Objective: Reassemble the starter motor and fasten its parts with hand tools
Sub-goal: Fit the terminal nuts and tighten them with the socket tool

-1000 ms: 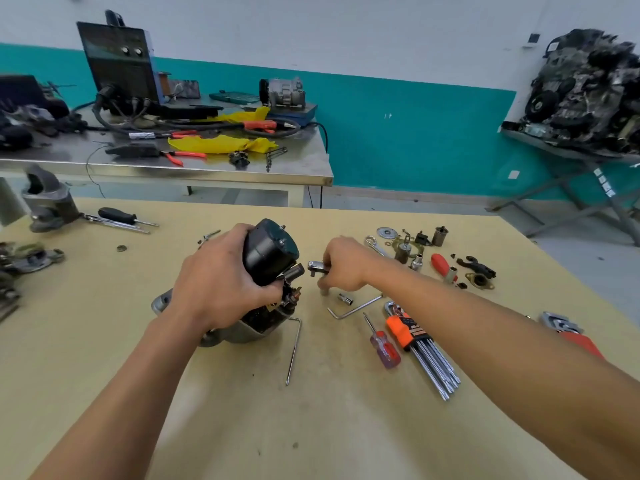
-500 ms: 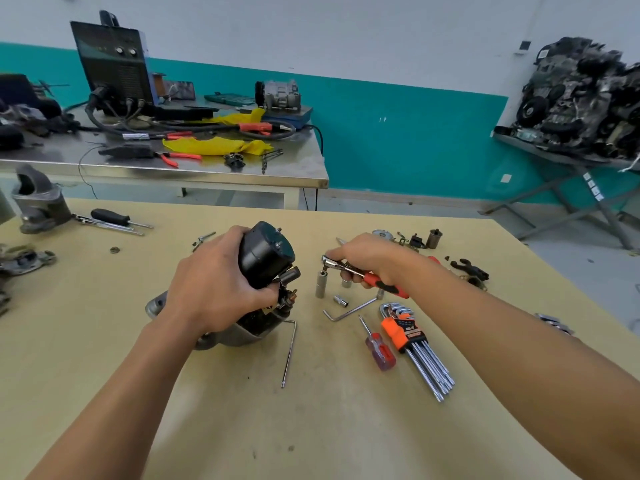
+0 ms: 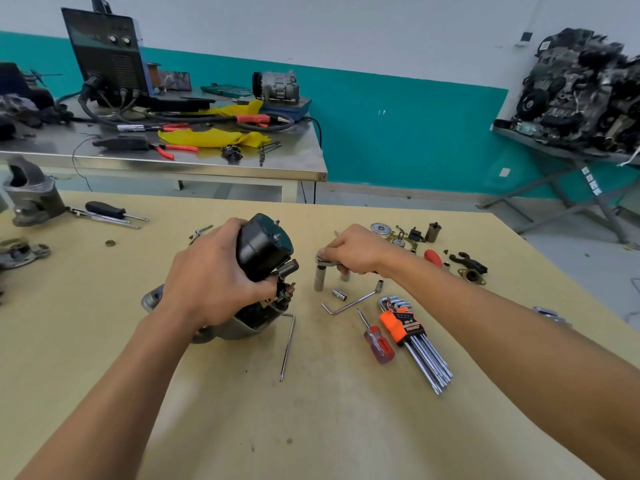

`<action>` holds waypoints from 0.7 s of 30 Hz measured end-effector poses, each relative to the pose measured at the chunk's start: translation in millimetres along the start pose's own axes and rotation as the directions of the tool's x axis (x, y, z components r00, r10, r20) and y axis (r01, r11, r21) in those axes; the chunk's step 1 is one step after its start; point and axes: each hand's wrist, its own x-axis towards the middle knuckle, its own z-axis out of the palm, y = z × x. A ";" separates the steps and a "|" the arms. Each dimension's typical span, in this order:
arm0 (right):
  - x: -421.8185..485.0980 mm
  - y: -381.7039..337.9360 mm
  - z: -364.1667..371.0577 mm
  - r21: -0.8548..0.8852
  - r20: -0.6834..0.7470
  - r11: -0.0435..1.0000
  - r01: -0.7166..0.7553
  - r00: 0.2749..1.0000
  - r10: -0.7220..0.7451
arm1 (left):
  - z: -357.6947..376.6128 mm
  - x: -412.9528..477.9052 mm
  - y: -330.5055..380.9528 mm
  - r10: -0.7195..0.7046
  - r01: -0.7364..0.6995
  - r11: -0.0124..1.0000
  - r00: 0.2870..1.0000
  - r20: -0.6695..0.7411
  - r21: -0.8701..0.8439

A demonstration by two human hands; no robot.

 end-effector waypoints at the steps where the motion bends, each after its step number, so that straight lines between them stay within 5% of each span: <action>1: 1.5 0.4 -1.6 -0.027 0.016 0.999 0.034 0.999 -0.033 | -0.2 0.0 0.0 -0.001 0.001 1.000 1.000 0.000 -0.001; 12: 23.3 8.5 -18.7 -0.176 0.220 0.945 0.274 0.947 -0.234 | -3.1 -0.3 2.4 0.000 0.000 1.000 1.000 0.022 -0.001; 21: 24.7 4.4 -16.7 -0.243 0.320 0.918 0.312 0.920 -0.228 | -3.1 -0.7 3.1 0.007 -0.007 1.000 1.000 0.017 0.006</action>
